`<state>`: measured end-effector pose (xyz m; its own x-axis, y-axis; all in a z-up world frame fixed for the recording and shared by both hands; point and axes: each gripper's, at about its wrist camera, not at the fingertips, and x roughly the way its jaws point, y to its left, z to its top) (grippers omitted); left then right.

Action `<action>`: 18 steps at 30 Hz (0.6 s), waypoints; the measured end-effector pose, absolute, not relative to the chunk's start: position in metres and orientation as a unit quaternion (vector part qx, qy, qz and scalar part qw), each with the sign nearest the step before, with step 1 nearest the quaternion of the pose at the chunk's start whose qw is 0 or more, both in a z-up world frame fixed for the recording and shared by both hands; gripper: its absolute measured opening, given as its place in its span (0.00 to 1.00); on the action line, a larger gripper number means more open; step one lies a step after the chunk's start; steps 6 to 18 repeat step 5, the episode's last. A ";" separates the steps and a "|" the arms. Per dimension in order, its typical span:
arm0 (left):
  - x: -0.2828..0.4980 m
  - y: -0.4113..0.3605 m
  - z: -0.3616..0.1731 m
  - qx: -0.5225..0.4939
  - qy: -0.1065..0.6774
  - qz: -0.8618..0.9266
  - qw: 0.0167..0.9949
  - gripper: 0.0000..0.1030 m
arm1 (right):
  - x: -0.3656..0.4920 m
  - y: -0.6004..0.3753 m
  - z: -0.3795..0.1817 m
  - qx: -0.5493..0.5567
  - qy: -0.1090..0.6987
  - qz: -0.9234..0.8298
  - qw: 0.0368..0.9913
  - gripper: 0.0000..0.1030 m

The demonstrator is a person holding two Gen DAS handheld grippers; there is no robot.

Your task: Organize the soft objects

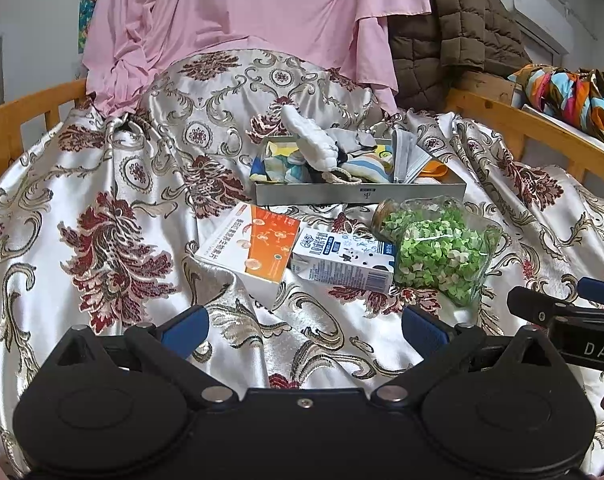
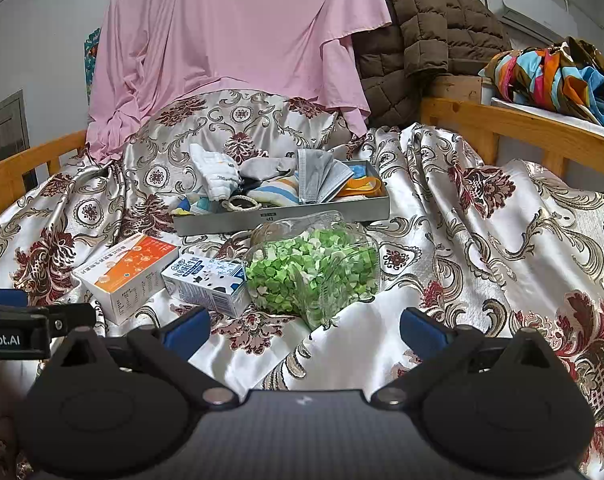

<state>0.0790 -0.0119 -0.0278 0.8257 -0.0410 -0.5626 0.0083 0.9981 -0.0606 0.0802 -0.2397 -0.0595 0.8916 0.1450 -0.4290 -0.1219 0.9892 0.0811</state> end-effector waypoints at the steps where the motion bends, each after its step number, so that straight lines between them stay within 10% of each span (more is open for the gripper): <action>1: 0.079 -0.012 -0.028 -0.029 0.296 -0.012 0.955 0.99 | 0.080 -0.240 -0.060 0.026 0.223 0.069 0.972 1.00; 18: 0.080 -0.011 -0.028 -0.029 0.299 -0.010 0.954 0.99 | 0.080 -0.240 -0.060 0.026 0.223 0.069 0.972 1.00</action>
